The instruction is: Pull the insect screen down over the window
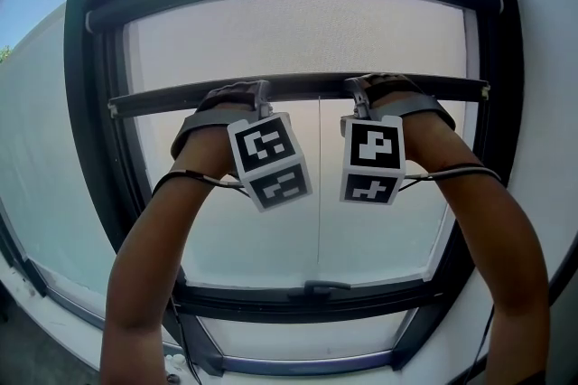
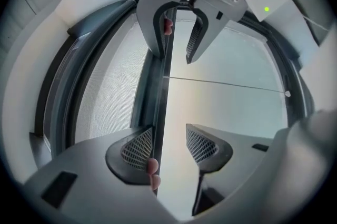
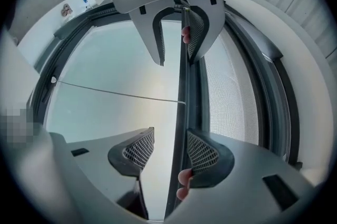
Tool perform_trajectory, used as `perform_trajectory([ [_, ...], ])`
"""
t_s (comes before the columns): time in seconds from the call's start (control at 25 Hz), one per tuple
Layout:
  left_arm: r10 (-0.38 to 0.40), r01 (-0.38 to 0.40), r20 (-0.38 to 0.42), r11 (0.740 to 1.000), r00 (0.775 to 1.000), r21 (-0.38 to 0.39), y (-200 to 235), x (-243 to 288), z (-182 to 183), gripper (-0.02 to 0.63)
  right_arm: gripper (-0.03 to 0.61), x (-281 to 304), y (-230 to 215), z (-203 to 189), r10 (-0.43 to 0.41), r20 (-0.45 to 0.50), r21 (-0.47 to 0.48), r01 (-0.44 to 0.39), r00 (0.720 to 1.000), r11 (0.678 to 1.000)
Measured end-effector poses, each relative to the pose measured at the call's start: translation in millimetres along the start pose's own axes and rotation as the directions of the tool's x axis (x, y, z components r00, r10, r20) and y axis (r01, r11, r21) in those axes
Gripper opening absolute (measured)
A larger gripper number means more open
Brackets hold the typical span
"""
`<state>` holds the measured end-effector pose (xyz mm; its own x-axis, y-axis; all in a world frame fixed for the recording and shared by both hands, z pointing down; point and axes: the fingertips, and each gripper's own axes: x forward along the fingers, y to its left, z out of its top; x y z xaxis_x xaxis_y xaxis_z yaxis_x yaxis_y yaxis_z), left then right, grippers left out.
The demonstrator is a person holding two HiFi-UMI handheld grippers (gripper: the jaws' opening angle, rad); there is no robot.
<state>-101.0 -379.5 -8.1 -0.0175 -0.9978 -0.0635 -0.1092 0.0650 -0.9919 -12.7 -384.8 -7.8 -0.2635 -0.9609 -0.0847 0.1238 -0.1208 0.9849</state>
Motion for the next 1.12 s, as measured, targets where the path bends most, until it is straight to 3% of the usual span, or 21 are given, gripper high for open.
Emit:
perform_trajectory([
  [0.36,-0.051,0.051,0.013,0.998,0.999,0.02,-52,-7,-6,0.202,0.199,-7,51,8,0.058,0.017,0.023,-0.059,0.998,0.998],
  [0.6,-0.137,0.139,0.061,0.99,0.989,-0.028,-88,-10,-10,0.202,0.199,-8,87,13,0.087,-0.001,-0.036,-0.087,0.996,0.996],
  [1.12,-0.158,0.161,0.069,0.986,0.985,-0.038,-144,-18,-14,0.202,0.199,-17,142,23,0.143,0.036,0.057,-0.145,0.989,0.988],
])
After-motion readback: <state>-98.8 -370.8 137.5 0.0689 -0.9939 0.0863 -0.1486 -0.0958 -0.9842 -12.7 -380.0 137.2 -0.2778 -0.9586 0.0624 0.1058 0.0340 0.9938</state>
